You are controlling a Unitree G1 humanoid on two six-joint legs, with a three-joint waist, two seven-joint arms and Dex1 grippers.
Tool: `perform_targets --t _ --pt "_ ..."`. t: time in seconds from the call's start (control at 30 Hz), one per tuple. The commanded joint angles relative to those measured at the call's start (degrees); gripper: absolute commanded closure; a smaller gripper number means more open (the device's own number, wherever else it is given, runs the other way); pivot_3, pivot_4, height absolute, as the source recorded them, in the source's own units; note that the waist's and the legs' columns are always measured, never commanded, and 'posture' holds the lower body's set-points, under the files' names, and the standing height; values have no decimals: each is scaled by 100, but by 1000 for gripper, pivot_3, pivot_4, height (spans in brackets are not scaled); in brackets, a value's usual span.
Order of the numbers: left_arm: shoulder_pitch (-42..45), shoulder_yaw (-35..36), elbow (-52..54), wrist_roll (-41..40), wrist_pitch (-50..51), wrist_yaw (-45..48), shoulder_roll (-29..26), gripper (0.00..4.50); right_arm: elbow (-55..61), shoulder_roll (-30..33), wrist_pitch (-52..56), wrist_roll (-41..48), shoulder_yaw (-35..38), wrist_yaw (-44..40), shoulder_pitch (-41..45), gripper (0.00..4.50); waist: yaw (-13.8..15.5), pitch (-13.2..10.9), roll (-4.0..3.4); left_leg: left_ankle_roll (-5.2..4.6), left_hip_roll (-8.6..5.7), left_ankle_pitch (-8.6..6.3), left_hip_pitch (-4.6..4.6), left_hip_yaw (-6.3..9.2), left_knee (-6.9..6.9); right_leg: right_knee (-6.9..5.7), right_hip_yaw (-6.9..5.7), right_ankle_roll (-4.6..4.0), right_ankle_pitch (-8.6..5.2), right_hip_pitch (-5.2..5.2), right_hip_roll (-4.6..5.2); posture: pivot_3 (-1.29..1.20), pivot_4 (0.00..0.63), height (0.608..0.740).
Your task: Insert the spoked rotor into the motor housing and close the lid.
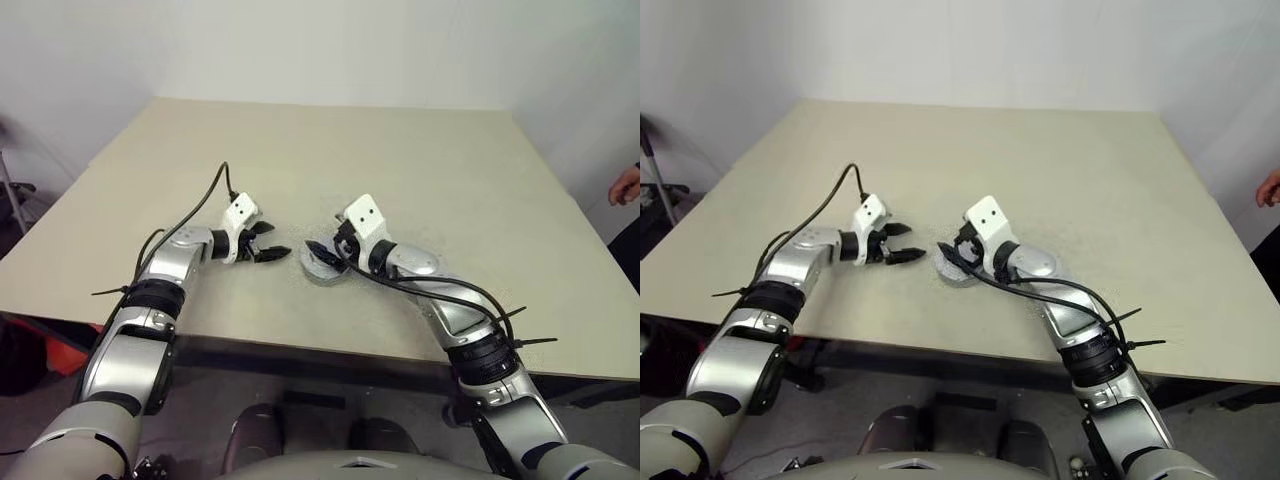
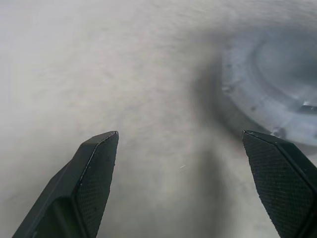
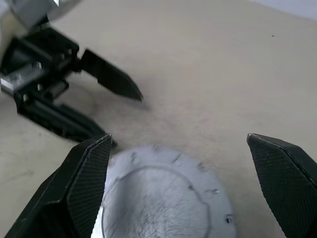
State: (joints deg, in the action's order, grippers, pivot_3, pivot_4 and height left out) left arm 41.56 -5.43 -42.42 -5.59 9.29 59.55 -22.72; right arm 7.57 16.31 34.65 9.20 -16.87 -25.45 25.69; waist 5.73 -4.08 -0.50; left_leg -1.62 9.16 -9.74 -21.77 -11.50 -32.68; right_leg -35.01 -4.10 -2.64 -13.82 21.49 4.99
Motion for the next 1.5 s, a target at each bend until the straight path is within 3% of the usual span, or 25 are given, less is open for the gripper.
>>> perform_targets --t 0.03,0.33,1.0,1.1,1.17,1.5 --pt "-38 69 366 -114 88 -63 77 277 118 -54 -189 -61 23 -74 20 0 12 0 0 -3 0 -2 -1 0 -3 0 0 0 0 -2 0 0 0 740" --pt "-113 39 584 -183 285 89 142 277 255 -13 -176 -115 33 -186 -222 0 14 -2 3 -12 1 -8 0 0 -13 -5 0 0 0 -7 1 0 0 740" --pt "-355 -11 913 -186 433 209 77 277 -610 -226 -492 -347 127 -116 -367 0 3 -2 4 -32 3 -19 2 0 -33 -21 0 -1 0 -11 2 0 0 740" --pt "-336 -13 903 -187 438 200 75 236 -588 -216 -491 -346 148 -124 -387 606 3 -2 4 -32 3 -20 15 0 -34 -22 1 0 0 -25 2 0 0 740" --pt "-318 -25 893 -187 434 226 70 236 -484 -203 -439 -293 183 -151 -403 1303 3 -2 4 -32 4 -20 21 1 -34 -22 1 0 0 -30 2 0 0 740" --pt "-285 -168 808 -143 300 662 -136 236 29 -188 -116 48 417 -367 -483 1363 12 -2 4 -32 3 -20 10 1 -34 -22 1 0 0 -22 2 0 0 740"
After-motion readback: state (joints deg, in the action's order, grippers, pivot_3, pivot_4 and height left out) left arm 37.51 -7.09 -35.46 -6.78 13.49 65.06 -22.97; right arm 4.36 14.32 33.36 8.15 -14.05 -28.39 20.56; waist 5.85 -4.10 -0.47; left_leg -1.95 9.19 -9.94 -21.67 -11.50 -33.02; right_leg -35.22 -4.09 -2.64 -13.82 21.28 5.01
